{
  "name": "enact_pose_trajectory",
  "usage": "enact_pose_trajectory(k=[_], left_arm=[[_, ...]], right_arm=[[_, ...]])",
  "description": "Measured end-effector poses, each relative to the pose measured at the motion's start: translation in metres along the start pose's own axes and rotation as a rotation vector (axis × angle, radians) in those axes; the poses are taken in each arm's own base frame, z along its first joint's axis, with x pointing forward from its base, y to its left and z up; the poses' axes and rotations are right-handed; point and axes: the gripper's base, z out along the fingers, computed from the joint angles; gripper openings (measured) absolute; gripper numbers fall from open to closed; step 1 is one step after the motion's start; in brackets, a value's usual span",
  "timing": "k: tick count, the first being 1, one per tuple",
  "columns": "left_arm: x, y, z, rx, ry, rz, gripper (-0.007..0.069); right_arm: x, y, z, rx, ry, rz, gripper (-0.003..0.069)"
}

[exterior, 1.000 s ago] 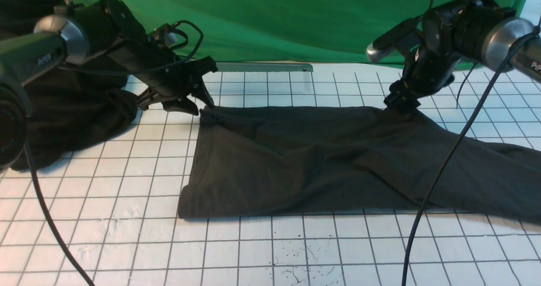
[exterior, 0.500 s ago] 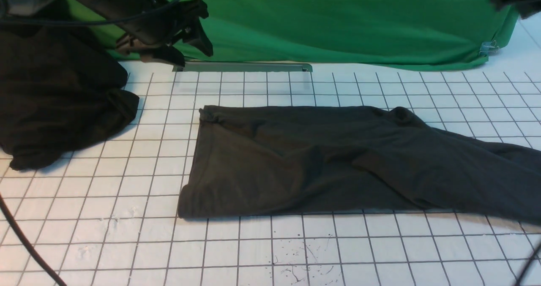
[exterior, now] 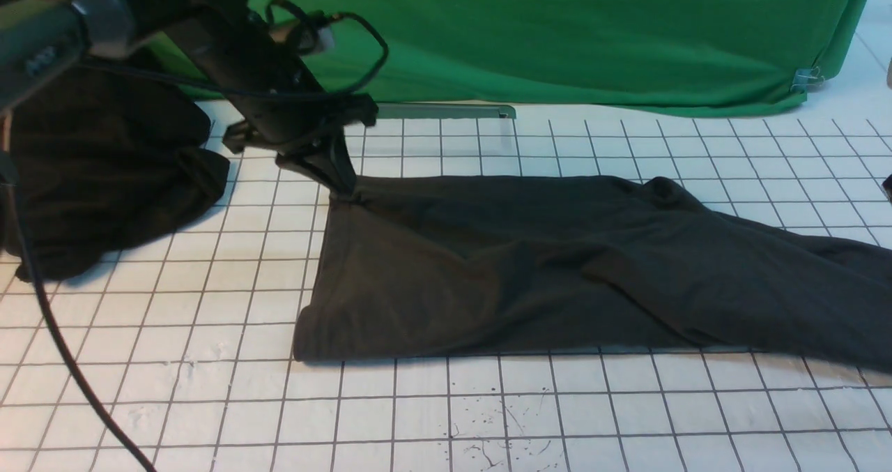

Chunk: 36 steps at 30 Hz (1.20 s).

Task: Fold a long-sleeved shirt over a white checkered tablecloth.
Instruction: 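Fold the black garment in half by bringing its near edge over to the far edge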

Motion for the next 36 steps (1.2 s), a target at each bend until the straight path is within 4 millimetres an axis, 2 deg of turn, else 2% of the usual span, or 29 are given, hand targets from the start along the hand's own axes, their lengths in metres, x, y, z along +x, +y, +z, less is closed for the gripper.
enact_pose_trajectory(k=[4, 7, 8, 9, 10, 11, 14, 16, 18, 24, 29, 36], left_arm=[[0.003, -0.020, 0.043, 0.014, 0.071, 0.089, 0.0140], [-0.004, -0.033, 0.053, 0.022, 0.068, 0.138, 0.0206], [-0.011, -0.042, 0.058, 0.026, 0.059, 0.181, 0.0267], [-0.014, -0.045, 0.053, 0.029, 0.042, 0.191, 0.0273], [-0.023, -0.055, 0.050, 0.034, 0.008, 0.236, 0.0330], [-0.026, -0.058, 0.046, 0.036, -0.011, 0.246, 0.0336], [-0.047, -0.075, 0.037, 0.064, -0.120, 0.299, 0.0419], [-0.054, -0.082, 0.038, 0.094, -0.162, 0.321, 0.0443], [-0.057, -0.087, 0.045, 0.115, -0.179, 0.361, 0.0455], [-0.050, -0.094, 0.087, 0.116, -0.128, 0.591, 0.0461], [-0.047, -0.099, 0.099, 0.117, -0.136, 0.666, 0.0463], [-0.047, -0.093, 0.128, 0.082, -0.145, 0.754, 0.0445]], right_arm=[[0.005, 0.003, 0.014, -0.026, 0.014, 0.013, 0.0068], [0.004, 0.003, 0.014, -0.024, 0.006, 0.013, 0.0084], [0.004, 0.003, 0.014, -0.025, 0.003, 0.014, 0.0094], [0.004, 0.003, 0.014, -0.025, 0.003, 0.014, 0.0096], [0.004, 0.003, 0.014, -0.031, -0.002, 0.017, 0.0107], [0.004, 0.003, 0.014, -0.031, -0.002, 0.017, 0.0107], [0.001, 0.004, 0.014, -0.040, -0.029, 0.026, 0.0127], [-0.001, 0.005, 0.013, -0.046, -0.046, 0.030, 0.0135], [-0.002, 0.005, 0.013, -0.050, -0.060, 0.035, 0.0141], [-0.004, 0.005, 0.013, -0.053, -0.087, 0.036, 0.0155], [-0.005, 0.005, 0.013, -0.055, -0.094, 0.035, 0.0166], [-0.005, 0.006, 0.013, -0.057, -0.099, 0.020, 0.0174]])
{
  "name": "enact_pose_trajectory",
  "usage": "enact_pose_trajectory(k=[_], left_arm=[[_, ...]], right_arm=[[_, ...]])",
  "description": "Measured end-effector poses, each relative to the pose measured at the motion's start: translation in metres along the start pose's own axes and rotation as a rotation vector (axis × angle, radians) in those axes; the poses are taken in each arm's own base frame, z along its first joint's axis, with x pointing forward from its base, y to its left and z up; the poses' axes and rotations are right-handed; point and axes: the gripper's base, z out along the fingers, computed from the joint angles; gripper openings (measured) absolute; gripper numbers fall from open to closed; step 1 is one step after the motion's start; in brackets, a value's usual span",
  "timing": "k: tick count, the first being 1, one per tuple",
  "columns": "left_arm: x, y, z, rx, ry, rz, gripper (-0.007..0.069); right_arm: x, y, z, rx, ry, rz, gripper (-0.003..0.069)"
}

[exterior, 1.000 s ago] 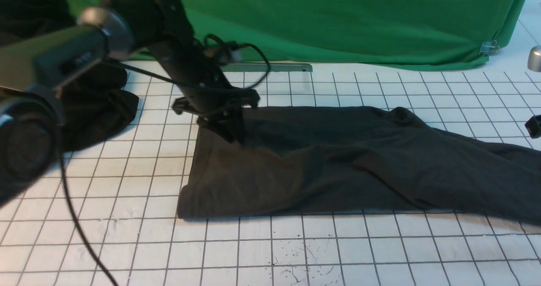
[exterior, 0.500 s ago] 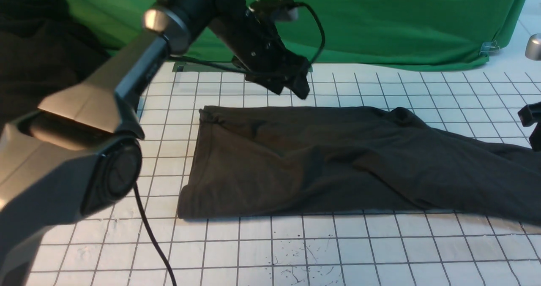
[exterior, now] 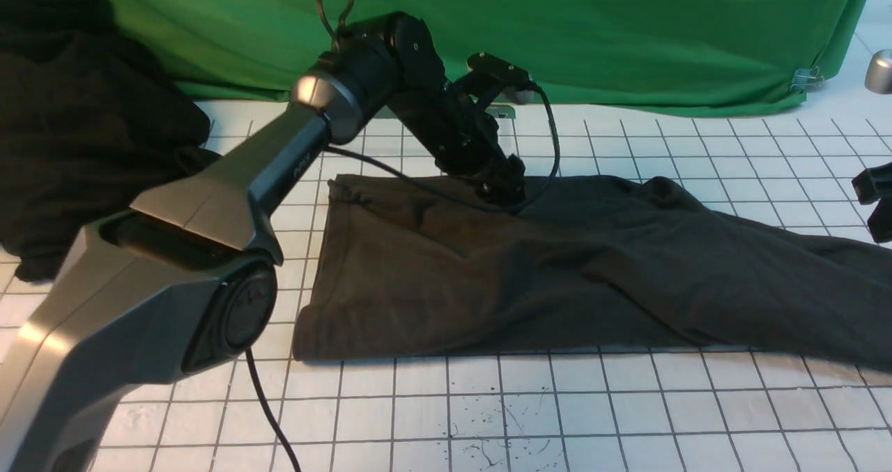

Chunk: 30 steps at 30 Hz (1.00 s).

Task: Fold a long-sleeved shirt over a white checkered tablecloth.
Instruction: 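Fold the black garment in half by bringing its near edge over to the far edge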

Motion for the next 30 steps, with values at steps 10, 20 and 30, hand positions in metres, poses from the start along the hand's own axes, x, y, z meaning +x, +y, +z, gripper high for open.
enact_pose_trajectory(k=[10, 20, 30], left_arm=[[0.004, 0.004, 0.008, -0.018, 0.009, 0.053, 0.0287], [0.005, 0.000, 0.006, 0.022, 0.033, 0.053, 0.0010], [-0.011, 0.009, -0.029, -0.040, -0.044, 0.035, 0.0010]], right_arm=[[0.000, 0.000, 0.000, 0.000, -0.001, -0.001, 0.0195], [0.000, 0.000, 0.000, 0.001, -0.005, -0.003, 0.0199], [0.000, 0.000, 0.000, 0.000, -0.005, -0.002, 0.0199]])
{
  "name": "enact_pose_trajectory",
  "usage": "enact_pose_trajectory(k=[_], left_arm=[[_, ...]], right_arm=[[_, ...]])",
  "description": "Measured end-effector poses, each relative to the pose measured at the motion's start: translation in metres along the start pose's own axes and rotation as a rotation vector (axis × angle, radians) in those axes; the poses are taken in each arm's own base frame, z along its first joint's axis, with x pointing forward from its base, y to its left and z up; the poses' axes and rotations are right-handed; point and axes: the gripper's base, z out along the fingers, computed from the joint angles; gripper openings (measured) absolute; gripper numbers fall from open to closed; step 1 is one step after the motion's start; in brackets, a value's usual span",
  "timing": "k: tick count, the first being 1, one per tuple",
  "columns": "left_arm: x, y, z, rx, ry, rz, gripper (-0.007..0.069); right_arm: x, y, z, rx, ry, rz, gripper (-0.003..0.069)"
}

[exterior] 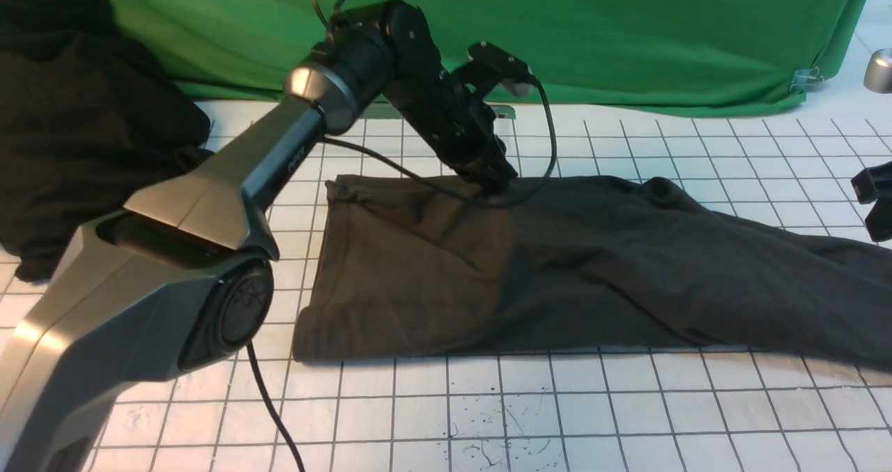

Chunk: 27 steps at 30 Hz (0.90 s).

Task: Fold a long-sleeved shirt over a white checkered tablecloth.
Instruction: 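Fold the black garment in half by bringing its near edge over to the far edge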

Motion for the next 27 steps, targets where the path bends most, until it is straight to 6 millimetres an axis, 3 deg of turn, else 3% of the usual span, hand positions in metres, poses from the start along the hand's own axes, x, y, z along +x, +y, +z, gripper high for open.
enact_pose_trajectory(k=[5, 19, 26, 27], left_arm=[[-0.003, 0.008, -0.009, 0.001, -0.048, -0.030, 0.0010], [-0.002, 0.010, -0.005, -0.009, -0.062, -0.015, 0.0019], [-0.001, 0.010, -0.004, -0.013, -0.050, -0.117, 0.0178], [0.001, 0.010, -0.006, -0.017, -0.028, -0.141, 0.0238]], right_arm=[[0.000, 0.000, 0.000, 0.000, 0.000, 0.000, 0.0200], [0.000, 0.000, 0.000, 0.004, 0.001, -0.004, 0.0241], [0.002, -0.015, -0.001, 0.047, 0.010, 0.021, 0.0360], [0.005, -0.024, -0.002, 0.057, 0.022, 0.056, 0.0415]])
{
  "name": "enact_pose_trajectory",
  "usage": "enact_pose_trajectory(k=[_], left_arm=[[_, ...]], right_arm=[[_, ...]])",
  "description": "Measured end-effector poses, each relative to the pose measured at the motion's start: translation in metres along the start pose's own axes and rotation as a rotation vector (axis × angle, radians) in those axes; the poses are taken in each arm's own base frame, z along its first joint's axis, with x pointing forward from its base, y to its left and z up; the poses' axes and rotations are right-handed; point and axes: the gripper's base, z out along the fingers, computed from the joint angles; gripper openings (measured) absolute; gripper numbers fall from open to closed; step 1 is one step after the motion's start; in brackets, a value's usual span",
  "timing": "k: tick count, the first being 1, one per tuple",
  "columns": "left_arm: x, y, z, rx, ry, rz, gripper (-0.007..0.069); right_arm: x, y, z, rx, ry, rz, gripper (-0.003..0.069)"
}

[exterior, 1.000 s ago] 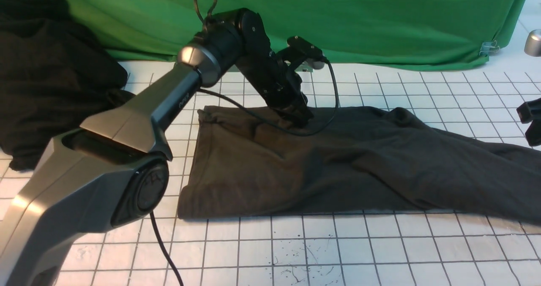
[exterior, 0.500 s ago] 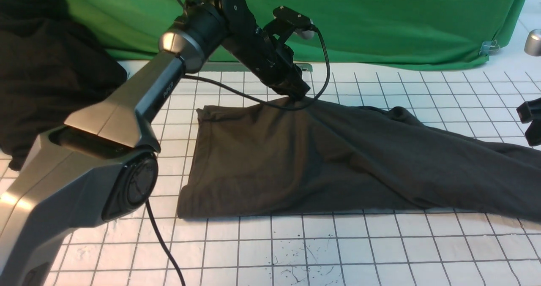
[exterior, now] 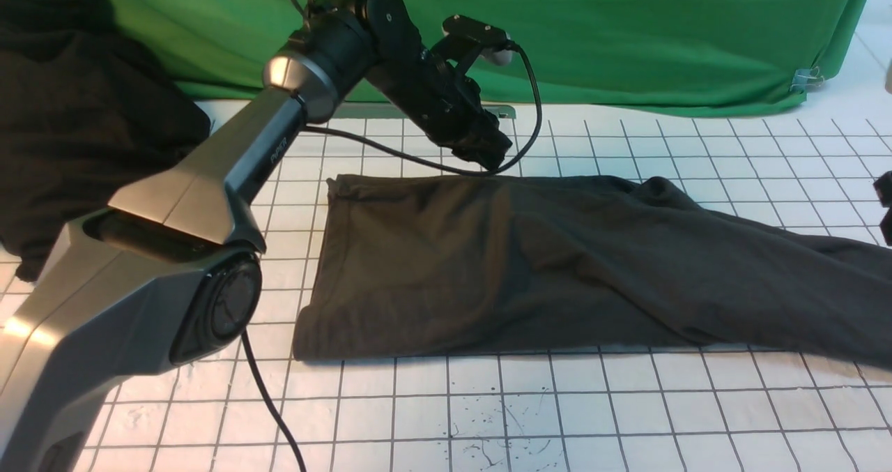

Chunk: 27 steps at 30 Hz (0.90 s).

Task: Fold a long-sleeved shirt over a white checkered tablecloth.
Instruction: 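Fold the black garment in half by bringing its near edge over to the far edge, then pull the folded dark garment lengthwise by its ends to straighten it flat on the table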

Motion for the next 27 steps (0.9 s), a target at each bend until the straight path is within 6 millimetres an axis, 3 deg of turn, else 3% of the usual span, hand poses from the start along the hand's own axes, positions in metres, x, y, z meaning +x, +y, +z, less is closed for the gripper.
enact_pose_trajectory(k=[2, 6, 8, 12, 20, 27], left_arm=[[0.001, 0.001, -0.005, -0.023, 0.034, -0.017, 0.0314], [0.000, 0.005, -0.021, -0.096, 0.075, -0.030, 0.0413], [-0.006, 0.011, -0.043, -0.150, 0.060, -0.068, 0.0472], [-0.012, 0.016, -0.064, -0.173, 0.022, -0.107, 0.0498], [-0.009, 0.023, -0.065, -0.173, 0.021, -0.141, 0.0498], [-0.009, 0.022, -0.065, -0.162, 0.016, -0.146, 0.0498]], right_arm=[[0.003, -0.015, 0.000, 0.017, 0.014, 0.049, 0.0475], [0.012, -0.040, 0.003, 0.048, 0.030, 0.123, 0.0511], [0.019, -0.057, 0.016, 0.063, 0.058, 0.174, 0.0517], [0.025, -0.074, 0.051, 0.065, 0.128, 0.219, 0.0517], [0.032, -0.085, 0.120, 0.065, 0.224, 0.219, 0.0518], [0.029, -0.090, 0.122, 0.100, 0.233, 0.202, 0.0518]])
